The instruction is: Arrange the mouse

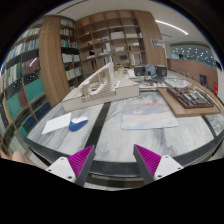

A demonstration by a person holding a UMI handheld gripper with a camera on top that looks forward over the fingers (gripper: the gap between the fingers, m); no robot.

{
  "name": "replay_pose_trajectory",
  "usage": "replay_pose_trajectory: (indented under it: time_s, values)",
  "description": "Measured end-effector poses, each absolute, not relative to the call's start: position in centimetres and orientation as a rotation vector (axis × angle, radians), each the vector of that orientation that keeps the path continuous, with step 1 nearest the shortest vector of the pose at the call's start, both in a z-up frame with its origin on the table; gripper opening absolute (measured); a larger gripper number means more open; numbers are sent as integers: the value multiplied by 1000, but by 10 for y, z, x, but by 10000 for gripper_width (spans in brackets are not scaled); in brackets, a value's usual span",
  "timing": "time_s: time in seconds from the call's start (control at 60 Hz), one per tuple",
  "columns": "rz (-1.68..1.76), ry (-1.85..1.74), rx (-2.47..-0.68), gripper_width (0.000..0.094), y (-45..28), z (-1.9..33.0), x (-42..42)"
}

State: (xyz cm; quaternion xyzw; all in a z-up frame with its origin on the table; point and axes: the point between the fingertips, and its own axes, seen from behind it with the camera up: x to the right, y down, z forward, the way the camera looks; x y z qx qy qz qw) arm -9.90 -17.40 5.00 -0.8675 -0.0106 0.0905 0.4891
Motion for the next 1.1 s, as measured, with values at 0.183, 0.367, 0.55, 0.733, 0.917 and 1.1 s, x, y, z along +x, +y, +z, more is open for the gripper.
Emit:
replay_pose_trajectory:
  time_s: [0.183,0.367,0.55,0.733,0.917,1.1]
  values:
    - [246,-101,-2119,827,-139,40,-143]
    - [361,-212,-2134,824,-88,27,-234]
    - [381,-222,-2165,826,-34,7,-296]
    - [368,-160,-2210,827,11,-5,-321]
    - [269,-186,-2223,793,48,-11,-337]
    - [130,-181,-2202,517,60,-17,-326]
